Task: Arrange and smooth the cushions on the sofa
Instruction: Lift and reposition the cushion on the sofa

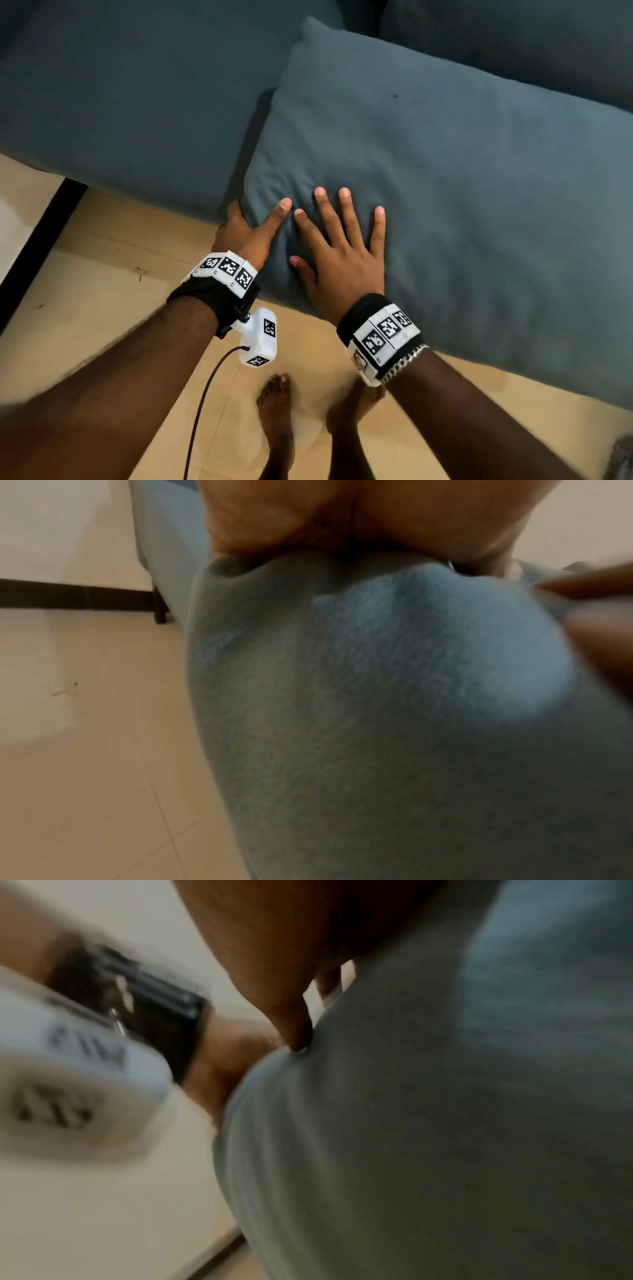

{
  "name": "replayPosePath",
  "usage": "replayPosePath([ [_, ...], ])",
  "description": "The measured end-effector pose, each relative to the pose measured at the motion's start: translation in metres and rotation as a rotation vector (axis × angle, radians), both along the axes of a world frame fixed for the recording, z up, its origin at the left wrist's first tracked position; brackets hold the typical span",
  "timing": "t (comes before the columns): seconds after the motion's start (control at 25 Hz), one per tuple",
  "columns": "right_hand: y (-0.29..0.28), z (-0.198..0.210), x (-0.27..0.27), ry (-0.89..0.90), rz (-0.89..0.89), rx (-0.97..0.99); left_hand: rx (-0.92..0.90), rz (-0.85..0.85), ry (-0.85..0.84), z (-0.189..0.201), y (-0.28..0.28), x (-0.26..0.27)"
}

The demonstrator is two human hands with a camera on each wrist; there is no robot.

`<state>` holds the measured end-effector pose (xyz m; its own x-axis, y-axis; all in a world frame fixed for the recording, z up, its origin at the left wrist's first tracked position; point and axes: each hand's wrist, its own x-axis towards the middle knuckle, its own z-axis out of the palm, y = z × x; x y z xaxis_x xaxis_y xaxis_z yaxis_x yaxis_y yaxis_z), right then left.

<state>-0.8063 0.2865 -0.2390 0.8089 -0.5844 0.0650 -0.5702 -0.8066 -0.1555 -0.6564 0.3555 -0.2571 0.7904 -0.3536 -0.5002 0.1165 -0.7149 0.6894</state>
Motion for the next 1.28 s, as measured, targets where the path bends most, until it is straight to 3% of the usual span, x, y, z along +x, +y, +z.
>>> replayPosePath([
  [0.04, 0.003, 0.015, 0.006, -0.165, -0.024, 0.066, -0.001, -0.029, -0.007, -0.002, 0.0, 0.002],
  [0.12, 0.021, 0.047, 0.01, -0.526, 0.007, 0.019, -0.069, -0.038, 0.073, -0.004, 0.002, 0.006],
  [0.16, 0.026, 0.046, 0.009, -0.593, 0.037, -0.05, -0.16, 0.031, 0.189, -0.005, 0.003, 0.011],
  [0.2, 0.027, 0.035, 0.01, -0.557, 0.102, -0.107, -0.266, 0.123, 0.322, -0.007, 0.004, 0.017],
  [0.28, 0.023, 0.004, 0.005, -0.115, 0.17, -0.177, -0.417, 0.274, 0.491, 0.001, 0.011, 0.023],
  [0.32, 0.024, -0.005, 0.005, -0.02, 0.155, -0.133, -0.416, 0.269, 0.511, 0.011, 0.014, 0.022],
  [0.36, 0.025, -0.002, 0.008, -0.035, 0.162, -0.071, -0.443, 0.238, 0.534, 0.018, 0.015, 0.018],
  [0.48, 0.023, 0.036, 0.025, -0.42, 0.167, -0.053, -0.48, 0.131, 0.494, 0.026, 0.018, 0.01],
  [0.52, 0.02, 0.036, 0.027, -0.42, 0.186, -0.112, -0.493, 0.112, 0.485, 0.026, 0.015, 0.009],
  [0.56, 0.015, 0.025, 0.028, -0.287, 0.258, -0.202, -0.503, 0.115, 0.494, 0.028, 0.014, 0.01],
  [0.64, 0.007, -0.006, 0.02, 0.055, 0.307, -0.159, -0.503, 0.134, 0.522, 0.028, 0.015, 0.009],
  [0.72, 0.007, -0.005, 0.018, -0.005, 0.303, -0.077, -0.482, 0.112, 0.555, 0.028, 0.017, 0.006],
  [0.8, 0.01, 0.012, 0.016, -0.272, 0.218, -0.089, -0.507, 0.142, 0.591, 0.025, 0.023, 0.005],
  [0.84, 0.009, 0.008, 0.012, -0.317, 0.189, -0.139, -0.487, 0.135, 0.601, 0.027, 0.024, 0.005],
  [0.88, 0.009, 0.0, 0.011, -0.266, 0.225, -0.222, -0.47, 0.129, 0.618, 0.029, 0.024, 0.007],
  [0.96, 0.015, -0.02, 0.004, 0.011, 0.326, -0.262, -0.458, 0.114, 0.665, 0.026, 0.025, 0.007],
  [1.04, 0.02, -0.015, 0.006, -0.044, 0.3, -0.169, -0.427, 0.106, 0.631, 0.026, 0.024, 0.002],
  [1.16, 0.024, 0.019, -0.012, -0.396, 0.138, -0.171, -0.453, 0.074, 0.557, 0.036, 0.024, -0.013],
  [1.2, 0.021, 0.015, -0.025, -0.403, 0.104, -0.225, -0.468, 0.034, 0.606, 0.039, 0.02, -0.016],
  [1.28, 0.008, 0.002, -0.054, -0.087, 0.17, -0.27, -0.488, 0.053, 0.628, 0.043, 0.019, -0.021],
])
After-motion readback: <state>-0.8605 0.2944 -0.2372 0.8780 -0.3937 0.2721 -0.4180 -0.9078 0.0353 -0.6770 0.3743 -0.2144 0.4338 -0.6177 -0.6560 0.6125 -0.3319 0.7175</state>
